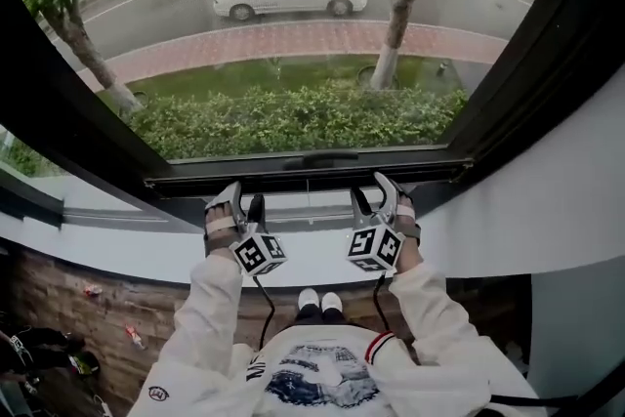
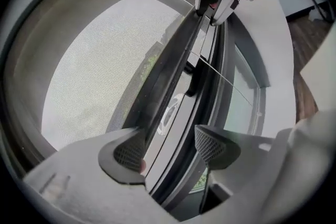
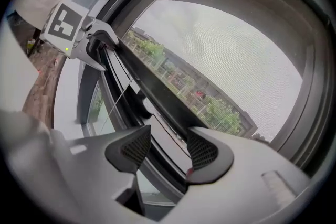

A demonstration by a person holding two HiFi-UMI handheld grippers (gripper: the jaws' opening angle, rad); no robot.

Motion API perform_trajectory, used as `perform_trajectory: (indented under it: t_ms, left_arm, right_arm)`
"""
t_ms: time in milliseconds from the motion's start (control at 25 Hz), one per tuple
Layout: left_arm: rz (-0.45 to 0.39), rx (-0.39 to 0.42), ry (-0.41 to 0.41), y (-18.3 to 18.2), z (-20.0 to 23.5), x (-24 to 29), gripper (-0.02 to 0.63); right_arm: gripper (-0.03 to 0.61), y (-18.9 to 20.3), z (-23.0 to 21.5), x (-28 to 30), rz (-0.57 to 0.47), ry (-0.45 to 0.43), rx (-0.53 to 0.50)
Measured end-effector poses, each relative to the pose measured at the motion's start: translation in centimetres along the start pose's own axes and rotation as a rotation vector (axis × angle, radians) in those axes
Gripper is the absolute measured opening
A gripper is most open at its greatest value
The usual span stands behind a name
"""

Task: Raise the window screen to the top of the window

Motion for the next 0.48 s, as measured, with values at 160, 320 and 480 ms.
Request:
perform_trajectory:
  t_ms: [160, 320, 480]
  left_arm:
    - [-0.045, -0.003, -0.048, -1.4, 2.3, -0.3, 0.298]
    - [-0.052, -0.025, -0.059, -2.2, 3.2, -1.2, 0.298]
    - [-0.069, -0.044, -0.069, -2.9, 4.3, -1.9, 0.298]
  right_arm:
    - [0.216, -1.4, -2.2, -0.5, -0.023, 0.062, -0.039]
    - [0.21, -1.8, -3.1, -1.3, -0.044, 0.07, -0.023]
    - [0.21, -2.8, -4.2, -2.3, -0.063, 0.106, -0.021]
Point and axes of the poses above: the fingertips, and each gripper's own axes: x forward along the fingers, z to its left, y out of its underside, the point moved 8 cm from there along -x, backward along the fingers, and after that the axes turned 12 degrees about -x, right-handed, at the moved point
